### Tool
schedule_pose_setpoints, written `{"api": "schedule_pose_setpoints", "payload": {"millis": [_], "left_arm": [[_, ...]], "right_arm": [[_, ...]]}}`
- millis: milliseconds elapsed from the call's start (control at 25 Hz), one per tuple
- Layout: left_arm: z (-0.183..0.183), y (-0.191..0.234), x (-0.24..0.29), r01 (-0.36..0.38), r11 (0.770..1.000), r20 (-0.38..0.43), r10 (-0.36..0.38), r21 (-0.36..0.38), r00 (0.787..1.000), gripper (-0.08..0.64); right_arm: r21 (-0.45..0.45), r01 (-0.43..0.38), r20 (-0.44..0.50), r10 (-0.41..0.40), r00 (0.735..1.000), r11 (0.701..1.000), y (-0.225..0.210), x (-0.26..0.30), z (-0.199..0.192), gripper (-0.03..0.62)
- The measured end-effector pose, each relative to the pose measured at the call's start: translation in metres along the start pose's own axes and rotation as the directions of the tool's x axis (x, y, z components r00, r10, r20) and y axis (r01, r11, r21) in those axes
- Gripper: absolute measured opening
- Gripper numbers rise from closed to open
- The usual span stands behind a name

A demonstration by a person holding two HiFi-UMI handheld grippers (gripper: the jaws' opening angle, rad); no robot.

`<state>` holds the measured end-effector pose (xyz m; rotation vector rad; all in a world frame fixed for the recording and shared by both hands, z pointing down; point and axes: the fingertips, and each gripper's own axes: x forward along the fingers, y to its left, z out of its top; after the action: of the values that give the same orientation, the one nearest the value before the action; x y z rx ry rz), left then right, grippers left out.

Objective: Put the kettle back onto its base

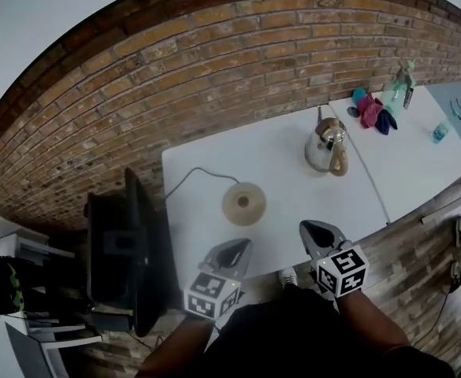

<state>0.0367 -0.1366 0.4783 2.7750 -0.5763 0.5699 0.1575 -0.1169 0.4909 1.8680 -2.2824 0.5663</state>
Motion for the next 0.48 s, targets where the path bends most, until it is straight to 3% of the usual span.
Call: {"api": "schedule_pose_setpoints", "payload": {"millis": [480], "left_arm": [[0.022,-0.010,0.074,0.036,0.999,-0.053,-0.034,0.026,0.998,0.000]], "right_arm": [[-0.009,0.178,-0.036,-0.178,0.983,0.984,-0.122,0.011,0.001,0.043]]}}
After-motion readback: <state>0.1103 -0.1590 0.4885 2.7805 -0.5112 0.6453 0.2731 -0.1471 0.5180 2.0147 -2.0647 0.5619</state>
